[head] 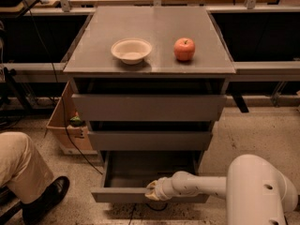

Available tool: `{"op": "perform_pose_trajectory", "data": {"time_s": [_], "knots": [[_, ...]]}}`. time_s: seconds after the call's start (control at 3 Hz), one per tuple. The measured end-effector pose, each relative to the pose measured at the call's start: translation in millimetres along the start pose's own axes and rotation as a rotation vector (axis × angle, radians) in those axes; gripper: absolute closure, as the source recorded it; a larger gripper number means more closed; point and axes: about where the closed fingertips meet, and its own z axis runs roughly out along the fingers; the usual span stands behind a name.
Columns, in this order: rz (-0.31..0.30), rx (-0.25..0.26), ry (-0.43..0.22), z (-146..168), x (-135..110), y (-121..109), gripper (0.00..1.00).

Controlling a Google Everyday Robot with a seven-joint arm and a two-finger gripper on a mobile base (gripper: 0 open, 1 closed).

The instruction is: Close bottom drawer

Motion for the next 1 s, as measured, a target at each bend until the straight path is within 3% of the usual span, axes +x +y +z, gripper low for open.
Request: {"op": "perform_pose_trajectory", "data": {"time_s": [0.67,1.0], "knots": [[-0.004,0.002,-0.005,-4,-1,1,0.23],[-0.011,0.004,-0.008,-30,-3,9,0.38]]}}
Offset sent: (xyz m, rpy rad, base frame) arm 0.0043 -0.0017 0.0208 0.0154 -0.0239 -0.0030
